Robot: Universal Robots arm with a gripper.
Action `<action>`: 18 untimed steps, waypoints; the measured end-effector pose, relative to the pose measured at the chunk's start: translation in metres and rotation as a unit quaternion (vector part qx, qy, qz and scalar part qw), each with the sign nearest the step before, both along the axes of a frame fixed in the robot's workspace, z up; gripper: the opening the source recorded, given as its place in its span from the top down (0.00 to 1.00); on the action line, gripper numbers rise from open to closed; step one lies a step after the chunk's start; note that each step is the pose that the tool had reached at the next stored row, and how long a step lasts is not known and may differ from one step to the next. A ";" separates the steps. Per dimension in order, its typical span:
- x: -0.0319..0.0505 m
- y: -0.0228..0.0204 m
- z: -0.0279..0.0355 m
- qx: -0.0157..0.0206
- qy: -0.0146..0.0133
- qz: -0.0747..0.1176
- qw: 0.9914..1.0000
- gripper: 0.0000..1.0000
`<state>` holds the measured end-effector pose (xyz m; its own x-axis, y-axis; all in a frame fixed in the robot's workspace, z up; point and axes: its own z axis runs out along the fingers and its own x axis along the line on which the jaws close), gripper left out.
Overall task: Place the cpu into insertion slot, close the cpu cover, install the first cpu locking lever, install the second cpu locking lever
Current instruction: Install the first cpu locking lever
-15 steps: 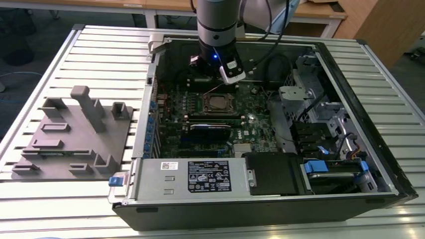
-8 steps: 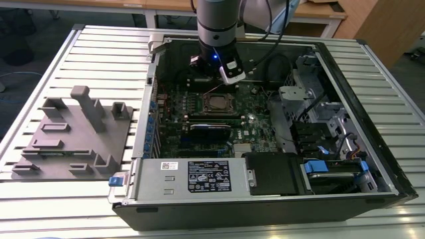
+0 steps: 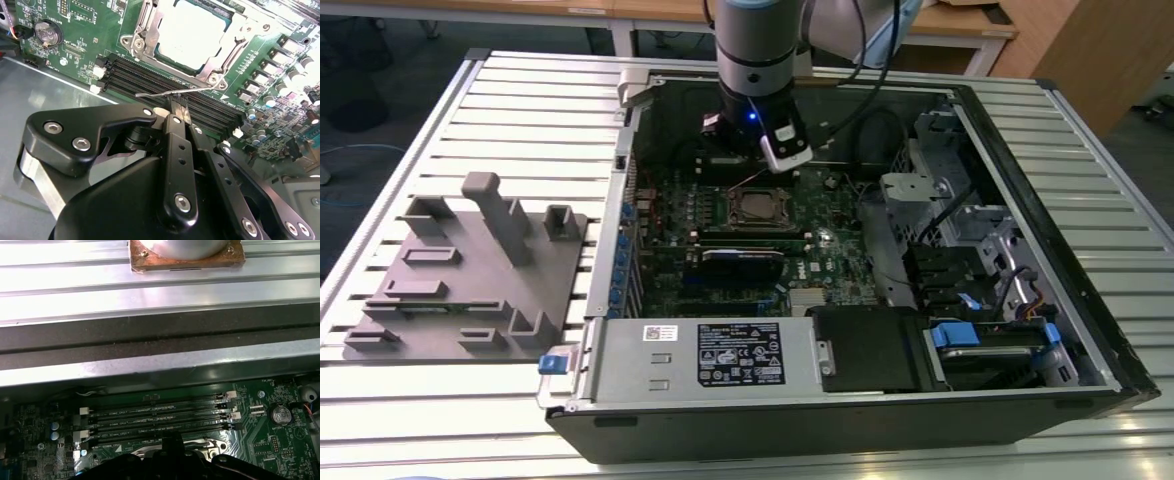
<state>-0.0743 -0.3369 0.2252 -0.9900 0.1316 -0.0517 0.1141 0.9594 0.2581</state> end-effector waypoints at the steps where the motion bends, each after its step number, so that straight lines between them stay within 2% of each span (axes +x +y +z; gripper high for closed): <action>1: 0.0000 0.0000 -0.0002 0.000 0.000 -0.001 1.000 0.90; 18: 0.0023 0.0009 -0.0033 0.000 0.000 -0.013 1.000 0.90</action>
<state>-0.0720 -0.3360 0.2220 -0.9863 0.1566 -0.0518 0.1382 0.9561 0.2584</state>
